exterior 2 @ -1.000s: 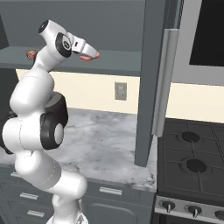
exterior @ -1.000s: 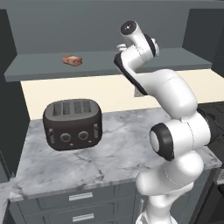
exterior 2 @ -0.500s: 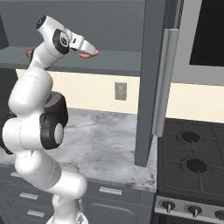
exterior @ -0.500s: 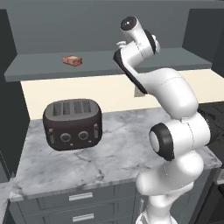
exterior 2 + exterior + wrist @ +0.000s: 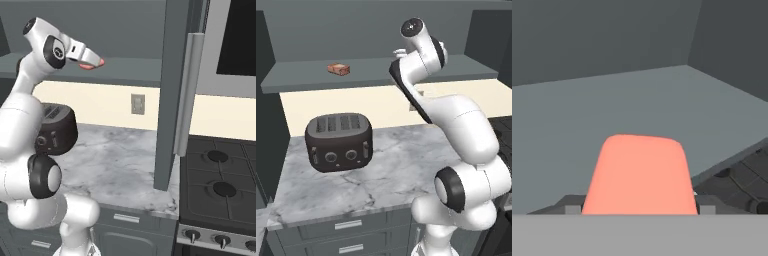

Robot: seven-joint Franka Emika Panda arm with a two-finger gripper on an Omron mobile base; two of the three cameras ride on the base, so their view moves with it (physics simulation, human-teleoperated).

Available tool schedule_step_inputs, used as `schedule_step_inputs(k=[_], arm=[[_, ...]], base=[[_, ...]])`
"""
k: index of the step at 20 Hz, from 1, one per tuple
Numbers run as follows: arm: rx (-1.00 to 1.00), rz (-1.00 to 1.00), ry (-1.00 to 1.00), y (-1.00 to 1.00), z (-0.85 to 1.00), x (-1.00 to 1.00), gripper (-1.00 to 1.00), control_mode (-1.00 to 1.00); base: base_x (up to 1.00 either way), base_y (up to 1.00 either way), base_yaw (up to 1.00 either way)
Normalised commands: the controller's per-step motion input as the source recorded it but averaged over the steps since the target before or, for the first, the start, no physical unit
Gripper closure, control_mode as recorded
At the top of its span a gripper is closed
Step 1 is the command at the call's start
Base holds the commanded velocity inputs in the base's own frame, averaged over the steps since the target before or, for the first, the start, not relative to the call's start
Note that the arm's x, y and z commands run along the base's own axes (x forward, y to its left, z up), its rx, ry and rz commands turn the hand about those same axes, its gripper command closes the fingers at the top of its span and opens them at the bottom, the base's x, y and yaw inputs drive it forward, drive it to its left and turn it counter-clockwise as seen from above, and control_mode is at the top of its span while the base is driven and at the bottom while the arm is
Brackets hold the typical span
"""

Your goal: Locate and retrieve the bar soap and bar soap from the cabinet. Place them next to the sink.

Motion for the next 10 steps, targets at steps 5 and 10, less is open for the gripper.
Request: schedule_step_inputs(k=[5,10], arm=[[0.0,0.12,-0.04,-0.03,0.01,-0.99,1.0,-1.0],[0.0,0.11,0.0,0.0,0.26,-0.91,1.0,-1.0]], base=[[0.0,0.0,0.0],[0.0,0.0,0.0]])
